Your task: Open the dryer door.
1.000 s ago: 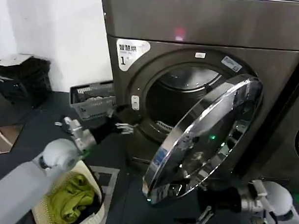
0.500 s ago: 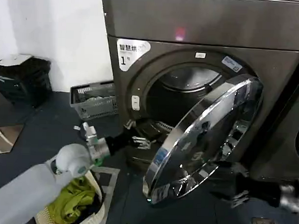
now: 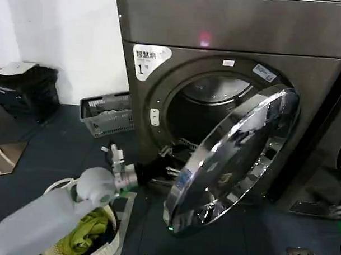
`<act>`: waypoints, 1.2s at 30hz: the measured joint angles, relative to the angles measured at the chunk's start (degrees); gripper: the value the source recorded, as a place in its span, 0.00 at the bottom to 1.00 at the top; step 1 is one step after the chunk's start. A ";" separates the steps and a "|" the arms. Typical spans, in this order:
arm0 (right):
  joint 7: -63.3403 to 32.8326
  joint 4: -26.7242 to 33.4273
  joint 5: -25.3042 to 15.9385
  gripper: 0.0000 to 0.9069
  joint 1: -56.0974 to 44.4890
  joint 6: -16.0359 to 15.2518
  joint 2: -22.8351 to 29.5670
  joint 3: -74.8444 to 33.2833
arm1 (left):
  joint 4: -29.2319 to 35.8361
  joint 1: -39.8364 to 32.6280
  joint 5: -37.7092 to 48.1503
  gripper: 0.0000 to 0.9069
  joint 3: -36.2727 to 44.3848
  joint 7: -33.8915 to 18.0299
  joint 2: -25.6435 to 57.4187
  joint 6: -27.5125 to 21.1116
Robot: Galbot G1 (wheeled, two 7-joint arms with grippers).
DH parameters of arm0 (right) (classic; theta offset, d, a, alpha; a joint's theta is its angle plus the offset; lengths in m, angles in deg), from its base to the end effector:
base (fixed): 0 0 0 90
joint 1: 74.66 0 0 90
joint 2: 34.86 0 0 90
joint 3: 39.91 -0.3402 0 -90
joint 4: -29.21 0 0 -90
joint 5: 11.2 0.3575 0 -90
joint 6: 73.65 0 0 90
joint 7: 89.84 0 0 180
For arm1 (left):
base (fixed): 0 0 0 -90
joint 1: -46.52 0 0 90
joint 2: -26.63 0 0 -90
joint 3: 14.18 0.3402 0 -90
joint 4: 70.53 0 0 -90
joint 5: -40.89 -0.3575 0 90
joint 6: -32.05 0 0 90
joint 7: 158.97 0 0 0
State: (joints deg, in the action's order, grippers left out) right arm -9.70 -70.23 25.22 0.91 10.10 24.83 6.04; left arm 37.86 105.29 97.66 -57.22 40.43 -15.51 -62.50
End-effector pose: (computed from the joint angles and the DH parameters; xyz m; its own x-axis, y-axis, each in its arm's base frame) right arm 0.2157 -0.3538 -0.1787 -0.6539 -0.7519 -0.0837 -0.7326 0.6569 -0.1784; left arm 0.3724 0.0023 -0.1676 -0.4368 0.8995 -0.0110 0.8991 0.4361 -0.0380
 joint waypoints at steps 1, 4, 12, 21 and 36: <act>-1.12 0.47 0.71 1.00 -0.38 -0.06 -0.08 -1.71 | 0.16 -0.13 -0.03 1.00 0.36 0.60 -0.04 0.00; -5.25 1.60 2.08 1.00 -1.46 -1.08 -0.11 -6.02 | 0.48 -0.59 0.26 1.00 1.32 1.36 -0.44 0.02; -23.15 2.17 8.96 1.00 -3.32 -3.35 -0.43 -15.64 | 1.33 -2.88 0.80 1.00 4.12 1.65 -2.76 -0.87; -46.35 3.64 7.43 1.00 -5.99 -1.55 -3.41 -25.51 | 1.52 -5.46 1.03 1.00 8.57 2.69 -5.24 -0.61; -69.21 9.93 -9.51 1.00 -9.60 0.55 -9.14 -36.88 | -3.52 -12.92 0.82 1.00 16.84 2.11 -15.50 -0.65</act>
State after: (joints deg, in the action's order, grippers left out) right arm -78.92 -60.30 15.71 -8.69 10.65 15.69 -30.84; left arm 34.34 92.37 98.48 -40.37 42.54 -31.01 -63.14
